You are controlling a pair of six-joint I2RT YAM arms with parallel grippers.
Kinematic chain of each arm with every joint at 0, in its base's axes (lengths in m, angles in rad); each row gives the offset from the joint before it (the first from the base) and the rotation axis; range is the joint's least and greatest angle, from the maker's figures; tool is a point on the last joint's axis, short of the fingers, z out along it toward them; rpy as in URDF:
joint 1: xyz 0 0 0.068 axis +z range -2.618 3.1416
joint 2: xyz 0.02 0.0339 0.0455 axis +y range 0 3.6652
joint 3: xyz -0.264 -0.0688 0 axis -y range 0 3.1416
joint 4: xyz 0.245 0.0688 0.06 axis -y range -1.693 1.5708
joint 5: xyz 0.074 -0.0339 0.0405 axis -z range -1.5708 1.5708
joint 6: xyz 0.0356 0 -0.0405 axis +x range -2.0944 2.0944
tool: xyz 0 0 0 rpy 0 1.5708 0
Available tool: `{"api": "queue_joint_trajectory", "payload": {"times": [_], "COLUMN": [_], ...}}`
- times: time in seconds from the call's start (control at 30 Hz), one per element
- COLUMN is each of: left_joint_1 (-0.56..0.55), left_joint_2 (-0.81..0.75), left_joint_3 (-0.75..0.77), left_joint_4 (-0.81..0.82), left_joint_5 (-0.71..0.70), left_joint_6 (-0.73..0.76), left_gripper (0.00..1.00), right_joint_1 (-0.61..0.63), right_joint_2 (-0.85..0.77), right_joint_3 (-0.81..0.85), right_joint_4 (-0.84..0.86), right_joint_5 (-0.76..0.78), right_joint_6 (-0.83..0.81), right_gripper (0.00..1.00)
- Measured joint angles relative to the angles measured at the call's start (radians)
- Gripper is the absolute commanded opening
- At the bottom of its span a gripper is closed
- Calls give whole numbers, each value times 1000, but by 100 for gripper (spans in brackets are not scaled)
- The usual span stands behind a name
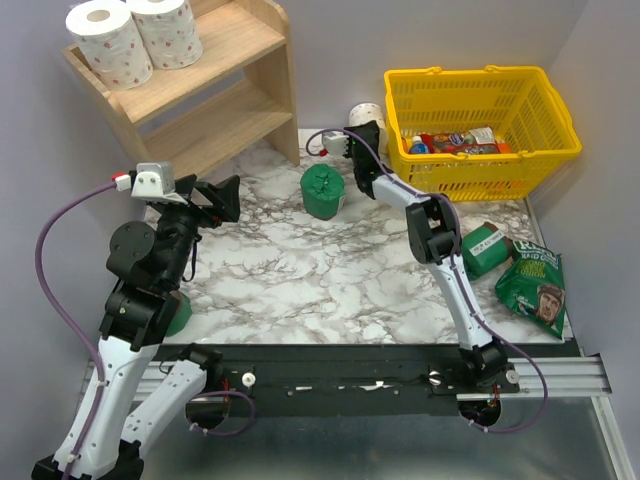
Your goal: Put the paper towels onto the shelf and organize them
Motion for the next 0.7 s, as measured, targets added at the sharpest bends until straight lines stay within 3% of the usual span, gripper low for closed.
{"api": "queue_joint_trajectory", "payload": {"times": [0.2,0.4,0.7], "left_joint_1": [0,0,0], "left_joint_2": [3,-7,-37], "left_joint_3": [-12,-12,-12], "left_joint_4": [2,0,-20], "left_joint_5": [-5,-16,-18], "left_joint_6": [6,8,2], "left_gripper": [99,99,99], "right_joint_1": [-2,7,70], "right_joint_2": [15,3,-225], "right_joint_3": [16,-4,-200], "right_joint_4": [29,54,-20], "right_joint_5": [-16,-22,-4], "right_joint_6": [0,32,202], "right_gripper": [38,34,34]}}
